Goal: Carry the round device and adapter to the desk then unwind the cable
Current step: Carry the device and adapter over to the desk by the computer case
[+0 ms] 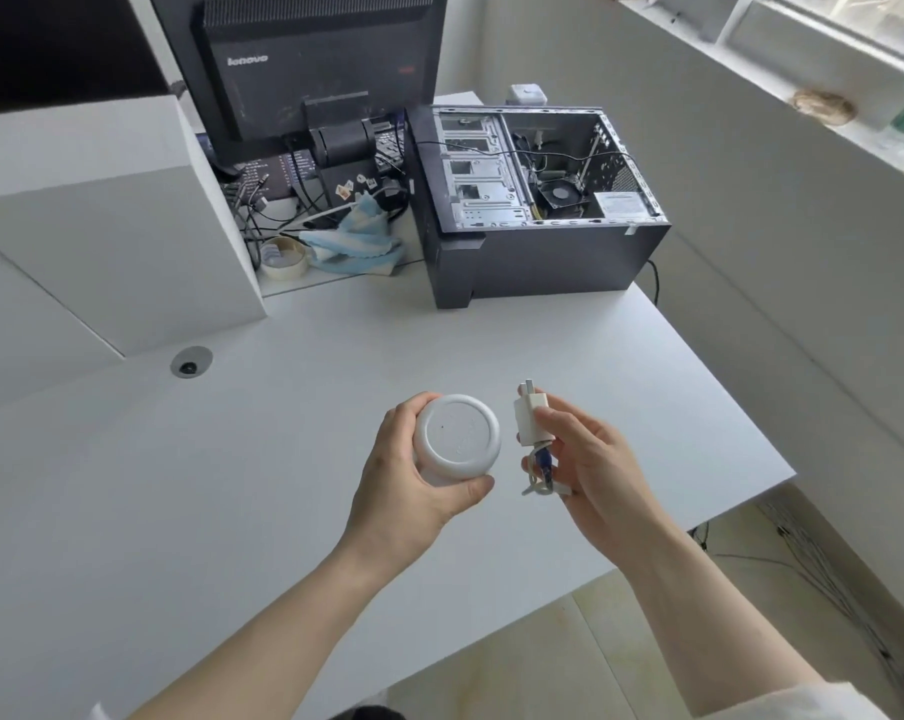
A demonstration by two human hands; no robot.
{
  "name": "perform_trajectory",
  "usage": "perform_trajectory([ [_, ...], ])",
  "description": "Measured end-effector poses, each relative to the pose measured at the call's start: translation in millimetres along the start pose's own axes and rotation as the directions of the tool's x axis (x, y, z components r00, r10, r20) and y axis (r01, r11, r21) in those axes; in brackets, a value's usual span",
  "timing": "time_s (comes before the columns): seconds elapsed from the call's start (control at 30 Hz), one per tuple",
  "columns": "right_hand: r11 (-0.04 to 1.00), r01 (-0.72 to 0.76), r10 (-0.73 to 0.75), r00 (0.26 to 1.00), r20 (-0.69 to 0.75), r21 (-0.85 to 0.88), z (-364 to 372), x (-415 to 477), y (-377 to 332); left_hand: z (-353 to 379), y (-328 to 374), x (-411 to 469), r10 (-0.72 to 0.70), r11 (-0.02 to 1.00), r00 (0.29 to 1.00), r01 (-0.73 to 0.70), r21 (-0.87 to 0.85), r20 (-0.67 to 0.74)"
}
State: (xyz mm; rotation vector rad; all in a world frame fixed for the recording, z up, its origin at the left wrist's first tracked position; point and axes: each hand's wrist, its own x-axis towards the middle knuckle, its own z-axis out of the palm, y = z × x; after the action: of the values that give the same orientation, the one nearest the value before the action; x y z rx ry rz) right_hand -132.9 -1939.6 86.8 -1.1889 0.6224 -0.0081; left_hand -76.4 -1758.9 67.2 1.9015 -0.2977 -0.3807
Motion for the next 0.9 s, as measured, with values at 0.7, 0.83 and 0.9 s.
perform_trajectory([
  [0.7, 0.999, 0.052, -0.052, 0.994, -0.098, -0.001, -83.6, 77.5, -68.4, 91.7, 42.9, 105.1, 0.046, 0.999, 0.993, -0.046, 0.002, 0.113],
  [0.83, 0.999, 0.05, -0.05, 0.993, -0.103, -0.002, -87.9, 93.0, -75.4, 95.3, 45.3, 121.8, 0.044, 0.999, 0.993, -0.045, 0.007, 0.11],
  [0.9, 0.999, 0.045, -0.046, 0.994, -0.097, -0.009, -90.7, 99.2, -77.8, 97.1, 46.1, 128.9, 0.048, 0.999, 0.993, -0.049, 0.009, 0.108],
])
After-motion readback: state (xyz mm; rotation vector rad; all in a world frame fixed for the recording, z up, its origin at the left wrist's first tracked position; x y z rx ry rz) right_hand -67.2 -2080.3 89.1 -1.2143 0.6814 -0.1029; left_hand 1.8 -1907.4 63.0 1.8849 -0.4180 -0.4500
